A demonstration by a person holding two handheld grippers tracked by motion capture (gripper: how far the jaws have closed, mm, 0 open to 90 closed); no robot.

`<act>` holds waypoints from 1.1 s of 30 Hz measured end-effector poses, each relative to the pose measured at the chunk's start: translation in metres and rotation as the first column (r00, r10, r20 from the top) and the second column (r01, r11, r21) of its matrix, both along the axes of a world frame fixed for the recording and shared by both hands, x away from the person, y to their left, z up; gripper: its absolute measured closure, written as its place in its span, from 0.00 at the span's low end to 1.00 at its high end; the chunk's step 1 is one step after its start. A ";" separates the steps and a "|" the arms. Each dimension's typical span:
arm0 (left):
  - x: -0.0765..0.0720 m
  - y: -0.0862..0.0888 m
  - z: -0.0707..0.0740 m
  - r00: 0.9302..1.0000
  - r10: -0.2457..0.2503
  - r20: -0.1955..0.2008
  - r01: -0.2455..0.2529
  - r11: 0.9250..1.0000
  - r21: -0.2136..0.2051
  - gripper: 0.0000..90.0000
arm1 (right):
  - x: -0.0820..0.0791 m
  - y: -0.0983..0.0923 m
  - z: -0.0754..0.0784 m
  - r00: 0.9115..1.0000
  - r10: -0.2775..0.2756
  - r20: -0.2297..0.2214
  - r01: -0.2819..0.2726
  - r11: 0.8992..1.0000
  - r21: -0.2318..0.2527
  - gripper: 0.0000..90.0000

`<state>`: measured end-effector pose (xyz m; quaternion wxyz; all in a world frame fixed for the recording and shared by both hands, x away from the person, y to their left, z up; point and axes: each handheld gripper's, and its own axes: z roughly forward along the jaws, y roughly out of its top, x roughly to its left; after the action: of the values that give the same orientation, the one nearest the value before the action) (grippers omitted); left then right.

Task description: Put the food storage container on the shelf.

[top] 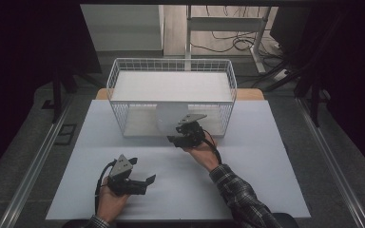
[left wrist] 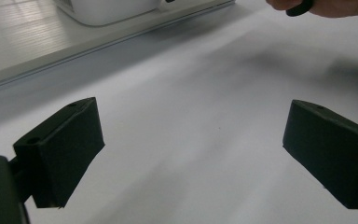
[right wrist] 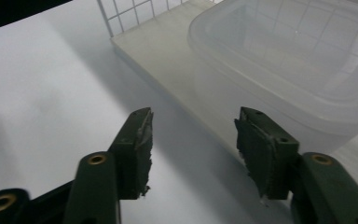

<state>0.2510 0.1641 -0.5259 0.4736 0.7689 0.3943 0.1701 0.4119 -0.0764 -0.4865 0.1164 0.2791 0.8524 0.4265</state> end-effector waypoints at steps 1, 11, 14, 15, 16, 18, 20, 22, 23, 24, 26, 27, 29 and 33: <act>0.000 0.000 0.000 1.000 0.000 -0.001 0.000 1.000 0.001 0.05 | -0.001 -0.001 0.000 1.000 0.006 0.006 -0.006 1.000 0.002 0.46; 0.000 0.001 0.001 1.000 0.001 -0.025 -0.002 1.000 -0.011 0.07 | -0.013 -0.012 0.001 1.000 0.019 0.003 -0.019 1.000 0.001 0.31; 0.000 0.002 0.001 1.000 -0.002 -0.025 0.002 1.000 -0.013 0.07 | -0.017 -0.015 0.002 1.000 0.019 0.000 -0.019 1.000 -0.001 0.29; 0.000 0.002 0.001 1.000 -0.005 -0.026 0.004 1.000 -0.016 0.07 | -0.019 -0.017 0.003 1.000 0.022 0.002 -0.022 1.000 0.003 0.28; 0.000 0.003 0.001 1.000 -0.007 -0.027 0.007 1.000 -0.018 0.07 | -0.021 -0.019 0.003 1.000 0.020 -0.002 -0.020 1.000 0.007 0.28; 0.000 0.003 0.000 1.000 -0.011 -0.030 0.010 1.000 -0.017 0.06 | -0.025 -0.022 0.004 1.000 0.022 0.000 -0.022 1.000 0.010 0.26; 0.000 0.003 0.000 0.999 -0.012 -0.033 0.011 1.000 -0.016 0.06 | -0.029 -0.026 0.005 1.000 0.025 0.000 -0.025 1.000 0.014 0.24; 0.000 0.003 0.000 0.999 -0.012 -0.033 0.011 1.000 -0.012 0.05 | -0.034 -0.029 0.005 1.000 0.028 -0.002 -0.028 1.000 0.015 0.22; 0.000 0.003 0.000 0.999 -0.012 -0.033 0.011 1.000 -0.012 0.05 | -0.034 -0.029 0.005 1.000 0.028 -0.002 -0.028 1.000 0.015 0.22; 0.000 0.004 0.000 0.999 -0.010 -0.033 0.010 1.000 -0.011 0.05 | -0.039 -0.034 0.005 0.999 0.035 0.002 -0.035 0.999 0.007 0.19; 0.000 0.005 0.000 0.999 -0.006 -0.036 0.006 1.000 -0.008 0.05 | -0.042 -0.037 0.005 0.999 0.042 0.003 -0.042 0.999 0.007 0.16; -0.001 0.005 0.000 0.999 -0.005 -0.037 0.005 1.000 -0.008 0.05 | -0.045 -0.039 0.005 0.999 0.045 0.002 -0.045 0.999 0.008 0.15; -0.002 0.005 0.002 0.999 -0.006 -0.039 0.006 1.000 -0.006 0.05 | -0.050 -0.044 0.005 0.999 0.045 0.002 -0.045 0.999 0.004 0.14; -0.006 0.004 0.006 0.999 -0.009 -0.046 0.010 1.000 0.018 0.05 | -0.059 -0.054 0.004 0.999 0.045 0.004 -0.045 0.999 0.008 0.11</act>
<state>0.2449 0.1682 -0.5203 0.4581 0.7788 0.4000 0.1539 0.3531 -0.1299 -0.4823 0.1074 0.2595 0.8564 0.4332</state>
